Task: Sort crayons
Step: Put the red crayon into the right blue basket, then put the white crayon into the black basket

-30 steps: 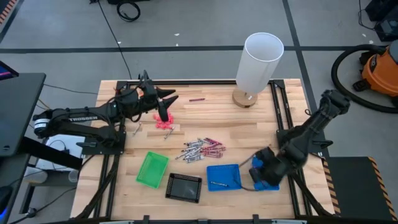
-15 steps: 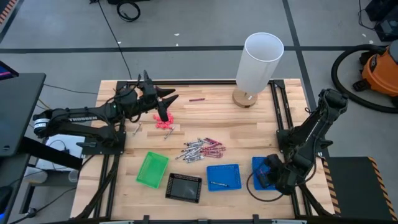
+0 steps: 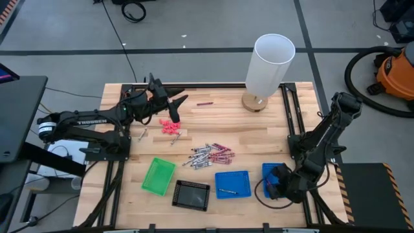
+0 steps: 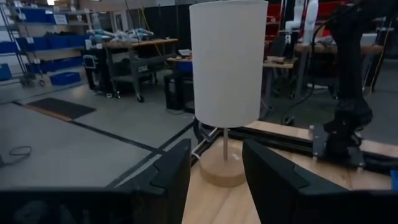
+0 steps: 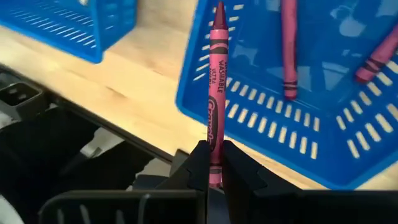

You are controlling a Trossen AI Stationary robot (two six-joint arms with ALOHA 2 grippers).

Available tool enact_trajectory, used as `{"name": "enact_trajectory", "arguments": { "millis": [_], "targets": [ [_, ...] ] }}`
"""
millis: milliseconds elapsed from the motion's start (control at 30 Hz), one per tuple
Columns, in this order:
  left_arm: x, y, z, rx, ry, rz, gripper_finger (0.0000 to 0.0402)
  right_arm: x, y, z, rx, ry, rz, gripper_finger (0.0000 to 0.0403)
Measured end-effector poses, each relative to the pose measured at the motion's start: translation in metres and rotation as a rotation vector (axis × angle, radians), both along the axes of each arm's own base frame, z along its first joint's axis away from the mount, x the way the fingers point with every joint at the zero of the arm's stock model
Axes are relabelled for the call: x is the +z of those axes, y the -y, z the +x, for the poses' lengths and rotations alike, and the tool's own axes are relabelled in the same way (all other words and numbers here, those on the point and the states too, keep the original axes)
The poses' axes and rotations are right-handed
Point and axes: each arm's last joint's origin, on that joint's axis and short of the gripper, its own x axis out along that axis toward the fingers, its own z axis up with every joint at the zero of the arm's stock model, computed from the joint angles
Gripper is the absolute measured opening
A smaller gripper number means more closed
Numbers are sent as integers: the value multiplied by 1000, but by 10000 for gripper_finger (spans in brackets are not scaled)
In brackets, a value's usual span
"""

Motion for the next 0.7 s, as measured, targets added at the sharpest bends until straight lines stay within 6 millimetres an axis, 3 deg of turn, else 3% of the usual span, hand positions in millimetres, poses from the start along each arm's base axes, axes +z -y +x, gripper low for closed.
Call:
{"name": "enact_trajectory", "arguments": {
  "millis": [367,567,700],
  "targets": [
    [0,0,0,-10,50,-84,155,-5,11,-5,10,-114,-88,41],
    [-2,1,1,-45,44,-119,155,-4,23,-12,10,-150,-190,92],
    [-2,1,1,-49,79,-185,155,3,28,-12,11,-123,-164,122]
  ]
}}
